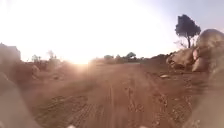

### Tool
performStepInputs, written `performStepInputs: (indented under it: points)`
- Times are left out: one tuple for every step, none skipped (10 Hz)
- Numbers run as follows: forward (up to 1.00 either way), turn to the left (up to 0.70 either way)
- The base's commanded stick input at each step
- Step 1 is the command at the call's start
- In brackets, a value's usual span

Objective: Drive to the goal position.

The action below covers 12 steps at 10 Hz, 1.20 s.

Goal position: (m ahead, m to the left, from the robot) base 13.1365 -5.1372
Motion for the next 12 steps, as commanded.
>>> performStepInputs:
  points:
    - [0.65, 0.00]
    - [0.65, 0.00]
    - [0.66, 0.00]
    - [0.66, 0.00]
    - [0.66, 0.00]
    - [0.66, 0.00]
    - [0.66, 0.00]
    - [0.66, 0.00]
    - [0.66, 0.00]
    - [0.66, 0.00]
    - [0.66, 0.00]
    - [0.66, 0.00]
